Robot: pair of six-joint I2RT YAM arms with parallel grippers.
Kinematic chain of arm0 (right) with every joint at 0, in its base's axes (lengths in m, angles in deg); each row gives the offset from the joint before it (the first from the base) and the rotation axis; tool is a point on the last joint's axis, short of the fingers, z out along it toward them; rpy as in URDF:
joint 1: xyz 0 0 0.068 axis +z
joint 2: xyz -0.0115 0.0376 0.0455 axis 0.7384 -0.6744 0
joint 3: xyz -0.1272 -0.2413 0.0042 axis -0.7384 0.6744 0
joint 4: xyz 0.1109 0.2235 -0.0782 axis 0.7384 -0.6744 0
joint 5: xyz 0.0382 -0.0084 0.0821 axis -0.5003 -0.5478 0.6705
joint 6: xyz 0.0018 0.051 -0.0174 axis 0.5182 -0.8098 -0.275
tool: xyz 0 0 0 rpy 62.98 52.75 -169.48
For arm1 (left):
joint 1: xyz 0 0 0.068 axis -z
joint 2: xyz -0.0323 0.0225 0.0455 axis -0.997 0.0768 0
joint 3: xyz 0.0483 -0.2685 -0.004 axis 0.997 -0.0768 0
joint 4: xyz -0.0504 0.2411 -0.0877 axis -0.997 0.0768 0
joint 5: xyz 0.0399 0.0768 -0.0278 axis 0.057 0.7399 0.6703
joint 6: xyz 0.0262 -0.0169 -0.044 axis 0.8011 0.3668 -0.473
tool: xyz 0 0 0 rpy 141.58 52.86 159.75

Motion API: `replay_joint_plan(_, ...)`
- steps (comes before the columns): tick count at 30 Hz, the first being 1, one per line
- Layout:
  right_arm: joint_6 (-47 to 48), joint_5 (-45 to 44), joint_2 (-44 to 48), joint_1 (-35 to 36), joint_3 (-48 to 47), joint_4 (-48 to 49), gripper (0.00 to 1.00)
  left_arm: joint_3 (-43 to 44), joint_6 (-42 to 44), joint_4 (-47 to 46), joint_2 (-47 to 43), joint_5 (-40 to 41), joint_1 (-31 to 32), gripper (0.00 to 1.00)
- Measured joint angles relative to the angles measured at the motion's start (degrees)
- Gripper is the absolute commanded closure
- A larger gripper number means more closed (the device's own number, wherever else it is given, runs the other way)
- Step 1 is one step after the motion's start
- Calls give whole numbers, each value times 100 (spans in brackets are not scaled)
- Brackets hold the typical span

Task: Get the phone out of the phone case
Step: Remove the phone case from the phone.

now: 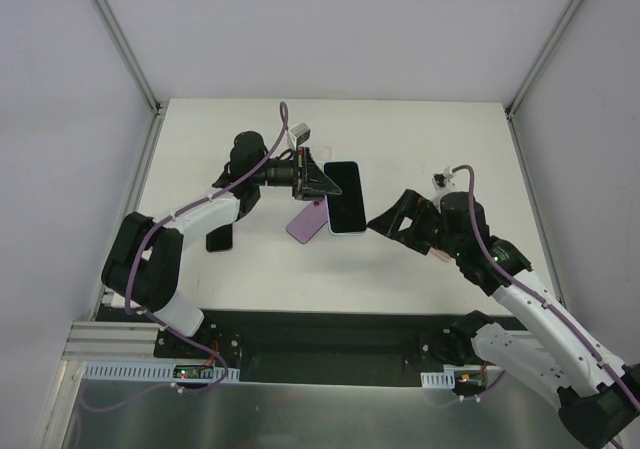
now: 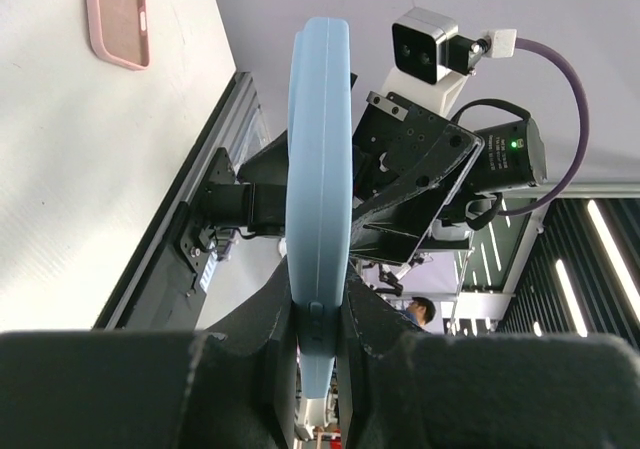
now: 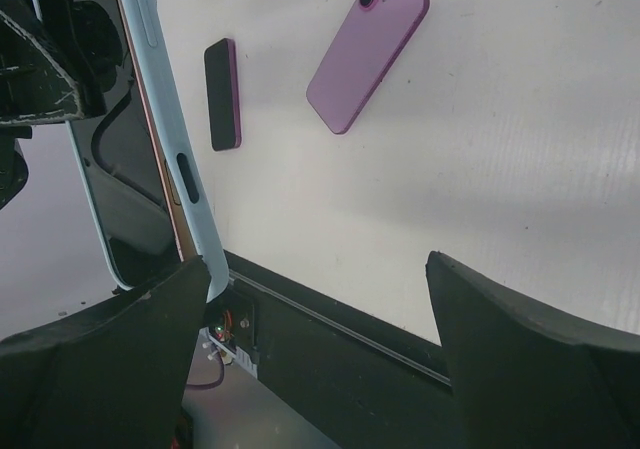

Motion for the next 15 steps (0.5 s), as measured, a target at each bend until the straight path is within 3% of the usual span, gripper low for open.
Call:
replay_joint_plan(6,-17,170,-184,-17,195,387,8,0,-35,-85,15,0,-42,100)
replay_joint_plan(15,-205,822,-490,-37,813,1823,7,-216,-817,-1169,363,-31,-136,100)
